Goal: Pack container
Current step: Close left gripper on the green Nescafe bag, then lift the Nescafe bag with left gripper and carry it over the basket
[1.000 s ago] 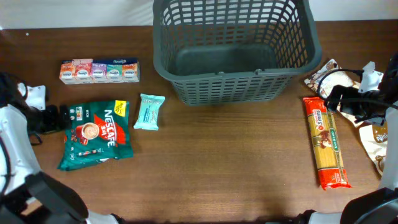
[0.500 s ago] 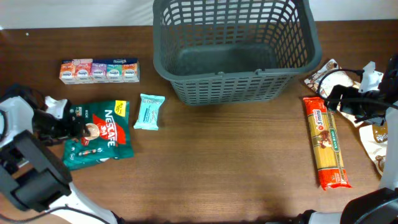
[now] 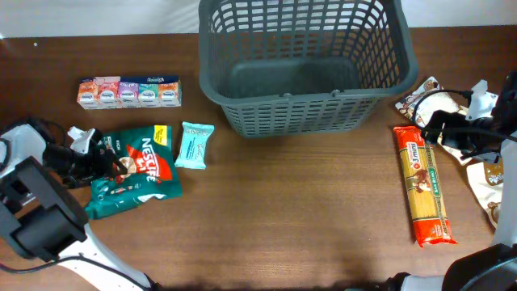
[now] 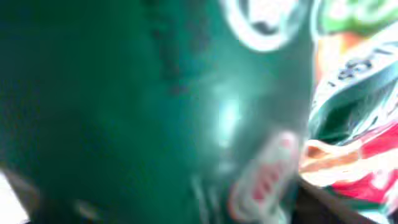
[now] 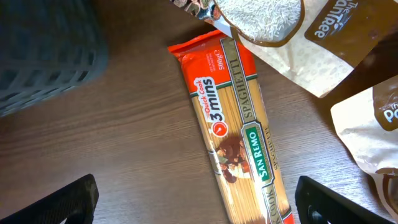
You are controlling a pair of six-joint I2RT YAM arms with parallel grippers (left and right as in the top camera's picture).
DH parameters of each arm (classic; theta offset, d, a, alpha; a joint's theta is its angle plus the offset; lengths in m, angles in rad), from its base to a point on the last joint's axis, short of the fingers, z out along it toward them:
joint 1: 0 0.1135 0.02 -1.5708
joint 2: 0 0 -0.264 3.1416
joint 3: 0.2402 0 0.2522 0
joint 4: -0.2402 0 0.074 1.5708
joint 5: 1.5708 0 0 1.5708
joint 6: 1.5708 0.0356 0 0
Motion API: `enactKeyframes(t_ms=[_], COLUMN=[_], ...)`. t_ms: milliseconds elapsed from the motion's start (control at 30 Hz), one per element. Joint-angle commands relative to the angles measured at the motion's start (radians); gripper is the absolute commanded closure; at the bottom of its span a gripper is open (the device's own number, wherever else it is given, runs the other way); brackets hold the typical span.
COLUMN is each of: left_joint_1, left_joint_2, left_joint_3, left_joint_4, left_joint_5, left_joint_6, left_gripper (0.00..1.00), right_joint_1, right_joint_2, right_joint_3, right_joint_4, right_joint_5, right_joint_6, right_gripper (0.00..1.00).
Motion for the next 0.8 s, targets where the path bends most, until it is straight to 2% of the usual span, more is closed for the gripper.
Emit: enactKeyframes(t_ms=[0, 100, 133, 300, 433, 567, 767], left_joint_1=[-0.011, -0.011, -0.011, -0.01, -0.007, -0.004, -0.004], left_joint_2=[0.122, 0.13, 0.129, 0.129, 0.129, 0.129, 0.127], left_joint_3=[-0.033, -0.033, -0.032, -0.007, 0.084, 0.263, 0.612], left_joint_4=[0.03, 0.027, 0.027, 0.016, -0.074, -0.211, -0.426], left_joint_5=[-0.031, -0.022, -0.016, 0.06, 0.155, 0.27, 0.276], left_joint_6=[0.014, 0.013, 0.013, 0.013, 0.013, 0.013, 0.01], left_gripper=[0.47, 0.92, 0.98, 0.98, 0.99, 0.98, 0.98], right_joint_1=[-0.005, -0.005, -0.005, -0.005, -0.005, -0.005, -0.005], right_joint_2=[0.005, 0.005, 0.005, 0.005, 0.005, 0.005, 0.005], right_joint_3=[0.021, 0.021, 0.021, 0.021, 0.021, 0.021, 0.021], right_joint_4=[0.002, 0.003, 0.003, 0.003, 0.003, 0.002, 0.003], right_joint_5=[-0.016, -0.016, -0.016, -0.015, -0.016, -0.016, -0.016], right_joint_6=[0.001, 0.001, 0.001, 0.001, 0.001, 0.001, 0.001], right_gripper=[0.01, 0.01, 0.01, 0.01, 0.01, 0.01, 0.01])
